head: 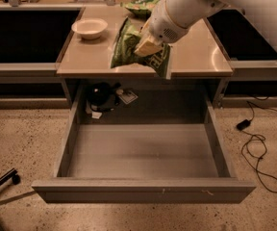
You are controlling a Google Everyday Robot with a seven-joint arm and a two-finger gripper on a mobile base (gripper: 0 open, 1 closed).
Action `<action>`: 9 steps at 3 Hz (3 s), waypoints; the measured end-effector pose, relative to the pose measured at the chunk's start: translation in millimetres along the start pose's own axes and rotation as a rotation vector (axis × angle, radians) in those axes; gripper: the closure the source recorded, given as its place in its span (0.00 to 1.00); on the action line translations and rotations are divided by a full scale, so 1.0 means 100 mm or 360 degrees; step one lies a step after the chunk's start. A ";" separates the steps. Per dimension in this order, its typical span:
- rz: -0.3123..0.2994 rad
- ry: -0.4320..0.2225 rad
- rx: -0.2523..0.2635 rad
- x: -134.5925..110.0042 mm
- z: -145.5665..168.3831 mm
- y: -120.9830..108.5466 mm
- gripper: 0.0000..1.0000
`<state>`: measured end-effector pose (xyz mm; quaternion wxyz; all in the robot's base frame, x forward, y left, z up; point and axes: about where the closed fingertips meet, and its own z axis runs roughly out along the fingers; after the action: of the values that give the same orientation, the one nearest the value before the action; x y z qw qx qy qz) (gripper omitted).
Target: Pick green jalapeno chip bag from top drawer and place on counter
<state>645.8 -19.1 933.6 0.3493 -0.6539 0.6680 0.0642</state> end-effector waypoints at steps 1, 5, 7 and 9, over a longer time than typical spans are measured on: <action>-0.0004 0.0057 0.0152 0.05 -0.02 -0.51 1.00; 0.0483 0.0613 0.0318 0.96 0.52 -1.61 1.00; 0.0712 0.0375 0.0124 1.39 0.92 -1.32 1.00; 0.0711 0.0375 0.0123 1.39 0.92 -1.32 0.57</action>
Offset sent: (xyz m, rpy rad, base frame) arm 0.1951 -0.0482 0.1006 -0.1552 -0.2283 -0.3356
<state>815.9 -102.1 837.2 0.2709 -0.4791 0.8341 0.0375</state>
